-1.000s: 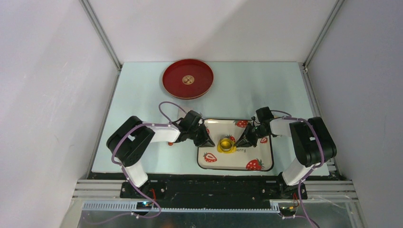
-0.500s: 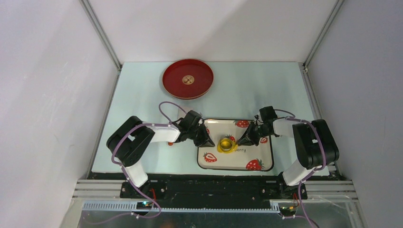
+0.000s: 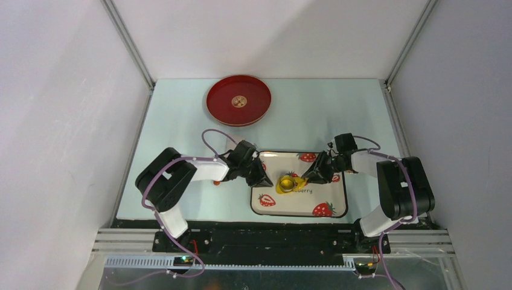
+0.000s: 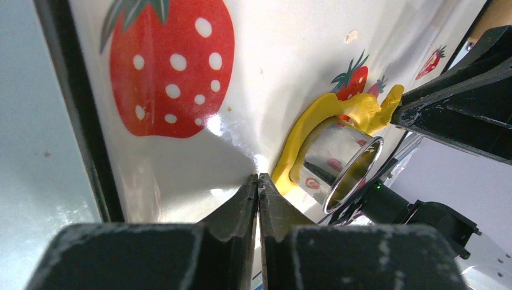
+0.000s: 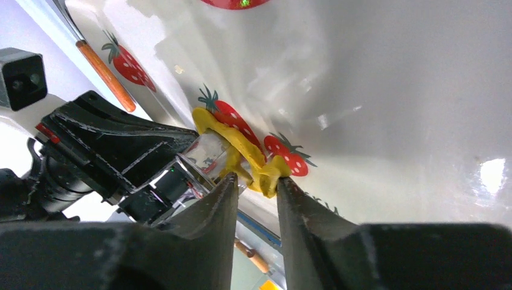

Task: Roll out the dumpling wrappers from the dough

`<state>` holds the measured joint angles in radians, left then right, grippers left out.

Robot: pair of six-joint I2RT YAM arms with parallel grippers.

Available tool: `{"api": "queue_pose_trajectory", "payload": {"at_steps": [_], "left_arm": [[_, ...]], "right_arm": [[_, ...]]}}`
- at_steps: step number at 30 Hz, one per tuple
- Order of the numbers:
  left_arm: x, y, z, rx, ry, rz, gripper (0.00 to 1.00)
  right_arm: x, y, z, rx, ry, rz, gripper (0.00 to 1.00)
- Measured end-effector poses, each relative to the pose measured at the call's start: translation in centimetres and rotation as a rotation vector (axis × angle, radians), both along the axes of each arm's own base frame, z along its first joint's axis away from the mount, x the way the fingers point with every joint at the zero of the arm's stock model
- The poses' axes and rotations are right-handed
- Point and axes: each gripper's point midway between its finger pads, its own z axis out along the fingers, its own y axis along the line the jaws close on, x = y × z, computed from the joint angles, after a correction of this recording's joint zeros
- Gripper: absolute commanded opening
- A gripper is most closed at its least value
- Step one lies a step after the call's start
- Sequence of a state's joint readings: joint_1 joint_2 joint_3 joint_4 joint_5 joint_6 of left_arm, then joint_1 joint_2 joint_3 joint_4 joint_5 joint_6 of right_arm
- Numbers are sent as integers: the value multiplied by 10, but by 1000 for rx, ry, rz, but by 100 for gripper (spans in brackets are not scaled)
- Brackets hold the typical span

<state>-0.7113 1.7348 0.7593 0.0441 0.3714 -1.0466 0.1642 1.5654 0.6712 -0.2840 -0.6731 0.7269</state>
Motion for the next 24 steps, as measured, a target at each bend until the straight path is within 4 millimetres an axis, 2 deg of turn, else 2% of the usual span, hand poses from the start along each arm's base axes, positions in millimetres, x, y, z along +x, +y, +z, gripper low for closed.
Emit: {"api": "queue_pose_trajectory", "payload": {"at_steps": [4,9,17,24], "left_arm": [[0,0,0,0,0,0,12],[0,0,0,0,0,0,11],[0,0,0,0,0,0,11],[0,0,0,0,0,0,11]], "right_arm": [[-3,-2,-2,-12,-2,13,53],[-5,-4,1,-24,-14,24,56],[-11,-1,-4,-58,-10,52,54],[-23,17,-9,-51,14,122,40]]}}
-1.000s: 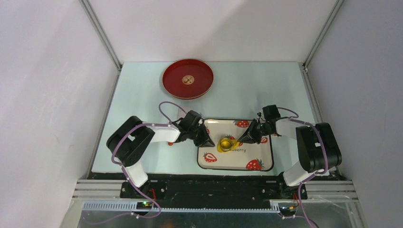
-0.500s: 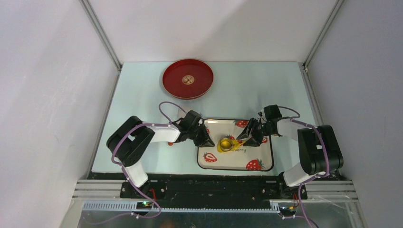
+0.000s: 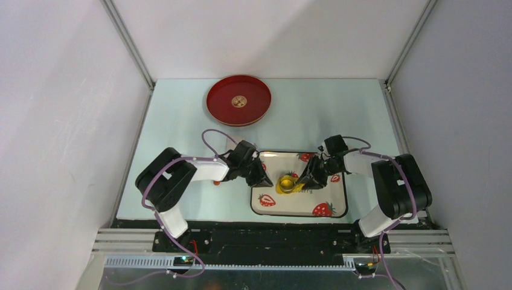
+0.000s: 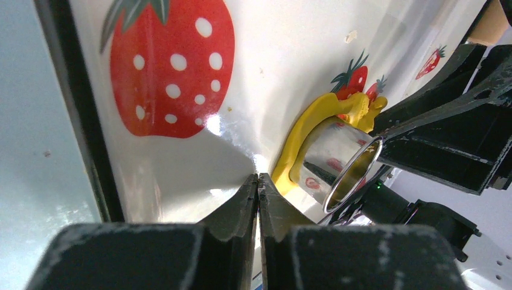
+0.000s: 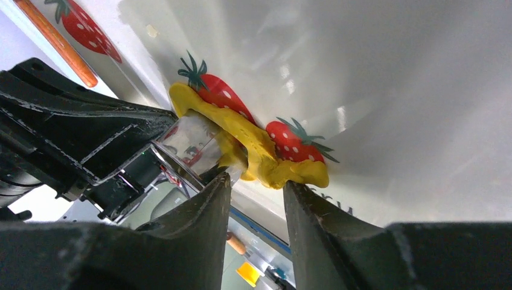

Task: Roll out the dumpling wrappers from the dough

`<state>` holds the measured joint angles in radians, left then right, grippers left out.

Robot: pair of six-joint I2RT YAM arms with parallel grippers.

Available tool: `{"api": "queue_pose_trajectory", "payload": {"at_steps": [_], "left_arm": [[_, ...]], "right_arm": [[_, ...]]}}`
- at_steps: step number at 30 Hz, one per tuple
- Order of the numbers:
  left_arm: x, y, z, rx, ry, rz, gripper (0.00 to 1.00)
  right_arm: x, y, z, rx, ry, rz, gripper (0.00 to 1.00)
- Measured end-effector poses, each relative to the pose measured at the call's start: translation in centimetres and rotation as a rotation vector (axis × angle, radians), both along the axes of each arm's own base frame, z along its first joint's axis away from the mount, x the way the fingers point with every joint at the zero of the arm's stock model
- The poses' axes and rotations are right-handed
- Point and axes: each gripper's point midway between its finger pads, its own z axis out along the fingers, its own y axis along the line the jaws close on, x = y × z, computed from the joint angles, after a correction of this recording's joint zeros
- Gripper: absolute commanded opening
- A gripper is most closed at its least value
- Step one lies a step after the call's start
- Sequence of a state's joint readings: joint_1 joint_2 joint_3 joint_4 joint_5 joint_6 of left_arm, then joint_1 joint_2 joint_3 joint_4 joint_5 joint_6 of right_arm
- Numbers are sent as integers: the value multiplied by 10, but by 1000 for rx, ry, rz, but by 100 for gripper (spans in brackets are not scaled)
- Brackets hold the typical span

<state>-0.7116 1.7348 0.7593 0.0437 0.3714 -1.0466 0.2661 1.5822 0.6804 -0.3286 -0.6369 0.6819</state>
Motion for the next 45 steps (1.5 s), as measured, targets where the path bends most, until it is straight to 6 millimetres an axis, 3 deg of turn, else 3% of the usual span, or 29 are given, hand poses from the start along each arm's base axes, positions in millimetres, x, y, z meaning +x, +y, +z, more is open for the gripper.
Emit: {"api": "queue_pose_trajectory", "payload": {"at_steps": [5,11,15,25,34,45], "left_arm": [[0,0,0,0,0,0,11],[0,0,0,0,0,0,10],[0,0,0,0,0,0,10],[0,0,0,0,0,0,10],[0,0,0,0,0,-1,9],[0,0,0,-1,0,-1,9]], "right_arm": [[-3,6,-3,6,23,9,36],[0,10,-7,-2,40,20,16],[1,10,-8,-11,49,22,11],[5,-2,-5,-71,7,4,5],[14,-12,12,-91,-60,-19,5],[29,-19,10,-120,-61,-32,6]]}}
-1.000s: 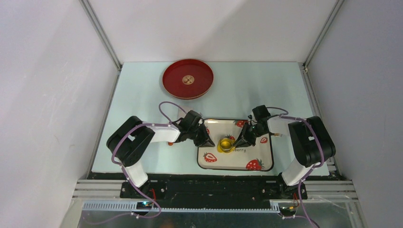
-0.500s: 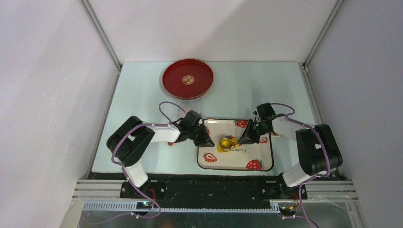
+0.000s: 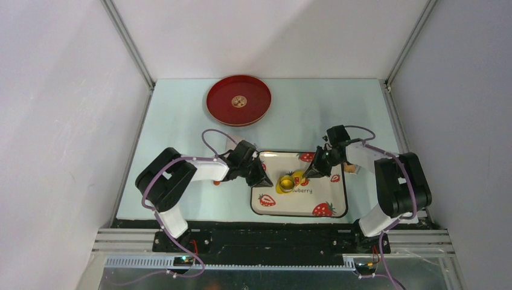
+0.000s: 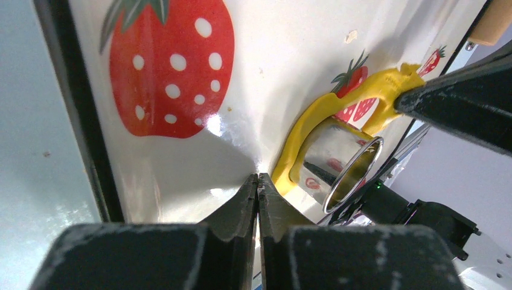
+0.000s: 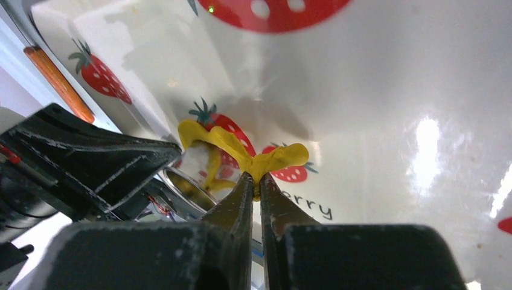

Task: Roll out the dumpling wrappers from the dough

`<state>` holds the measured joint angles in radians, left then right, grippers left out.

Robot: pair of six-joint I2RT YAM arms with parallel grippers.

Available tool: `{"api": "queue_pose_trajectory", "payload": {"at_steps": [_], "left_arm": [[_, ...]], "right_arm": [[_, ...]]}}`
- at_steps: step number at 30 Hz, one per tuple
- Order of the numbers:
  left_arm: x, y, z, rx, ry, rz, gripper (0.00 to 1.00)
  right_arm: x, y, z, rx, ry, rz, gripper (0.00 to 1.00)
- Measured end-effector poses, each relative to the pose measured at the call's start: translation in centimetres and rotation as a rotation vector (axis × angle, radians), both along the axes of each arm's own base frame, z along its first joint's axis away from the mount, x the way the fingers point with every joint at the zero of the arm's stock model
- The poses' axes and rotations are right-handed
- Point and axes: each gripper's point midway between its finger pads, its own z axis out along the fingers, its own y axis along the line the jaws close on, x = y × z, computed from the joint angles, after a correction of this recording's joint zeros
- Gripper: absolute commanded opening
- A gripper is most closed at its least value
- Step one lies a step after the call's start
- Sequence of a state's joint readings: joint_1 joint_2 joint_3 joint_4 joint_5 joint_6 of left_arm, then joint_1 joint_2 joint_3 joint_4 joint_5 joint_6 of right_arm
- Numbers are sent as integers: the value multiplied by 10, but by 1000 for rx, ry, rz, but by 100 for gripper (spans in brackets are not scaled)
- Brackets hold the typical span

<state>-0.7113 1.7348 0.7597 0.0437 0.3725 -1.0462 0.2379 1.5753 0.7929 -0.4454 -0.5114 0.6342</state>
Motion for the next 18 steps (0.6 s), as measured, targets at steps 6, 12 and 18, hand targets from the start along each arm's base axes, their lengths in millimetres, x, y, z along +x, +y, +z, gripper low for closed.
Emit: {"api": "queue_pose_trajectory", "payload": {"at_steps": [6,12,18], "left_arm": [[0,0,0,0,0,0,10],[0,0,0,1,-4,-4,14],[0,4,5,14,-34,-18,31]], "right_arm": [[23,5,2,-5,-15,17,7],[35,14,6,-4,-31,42,9],[37,25,10,-3,-32,74,10]]}}
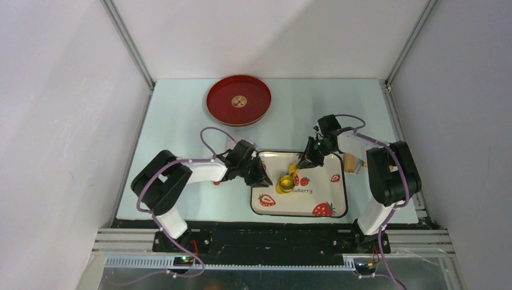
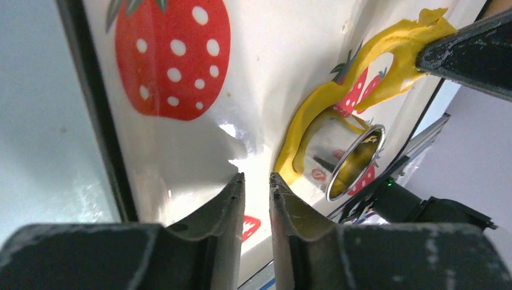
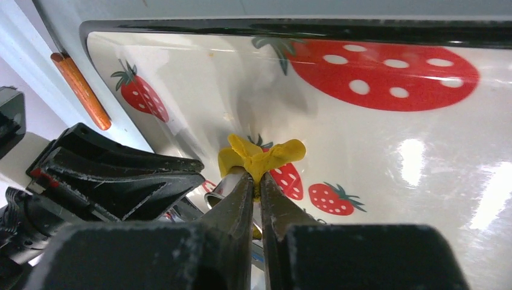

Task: Roll out the dumpling wrappers from the dough

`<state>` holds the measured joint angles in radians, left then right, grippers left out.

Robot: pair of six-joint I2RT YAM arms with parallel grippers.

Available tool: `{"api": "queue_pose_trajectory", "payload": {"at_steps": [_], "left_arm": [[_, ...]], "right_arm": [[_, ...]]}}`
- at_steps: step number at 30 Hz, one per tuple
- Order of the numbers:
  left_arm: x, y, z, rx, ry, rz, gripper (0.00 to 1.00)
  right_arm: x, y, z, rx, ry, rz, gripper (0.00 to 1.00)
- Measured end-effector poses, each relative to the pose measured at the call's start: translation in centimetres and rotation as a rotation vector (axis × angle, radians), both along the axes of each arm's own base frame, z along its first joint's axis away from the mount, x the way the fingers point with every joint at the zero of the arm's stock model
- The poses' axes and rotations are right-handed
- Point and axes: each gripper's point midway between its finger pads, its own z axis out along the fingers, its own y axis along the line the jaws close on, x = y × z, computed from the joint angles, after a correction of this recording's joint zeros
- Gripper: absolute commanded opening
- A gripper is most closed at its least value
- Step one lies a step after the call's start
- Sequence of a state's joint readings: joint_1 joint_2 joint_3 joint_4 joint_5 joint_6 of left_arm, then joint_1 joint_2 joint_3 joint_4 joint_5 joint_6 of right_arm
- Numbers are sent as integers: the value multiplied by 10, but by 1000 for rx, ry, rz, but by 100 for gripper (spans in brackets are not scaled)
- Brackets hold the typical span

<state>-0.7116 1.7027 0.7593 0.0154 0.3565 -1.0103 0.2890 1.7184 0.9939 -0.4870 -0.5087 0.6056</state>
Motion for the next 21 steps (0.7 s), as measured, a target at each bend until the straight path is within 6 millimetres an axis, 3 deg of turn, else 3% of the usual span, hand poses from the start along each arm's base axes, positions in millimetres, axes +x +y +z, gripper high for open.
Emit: {"api": "queue_pose_trajectory", "payload": {"at_steps": [7,16,21], "left_arm": [[2,14,23,45,-90,-1,49],[20,25,112,-53,-347,70,58],[26,42,146,-92,-459,136,60]], "right_arm": [[5,20,8,3,-9,52,11],[-1,55,22,14,-34,150,12],[-16,74,26,19,-31,211,12]]}}
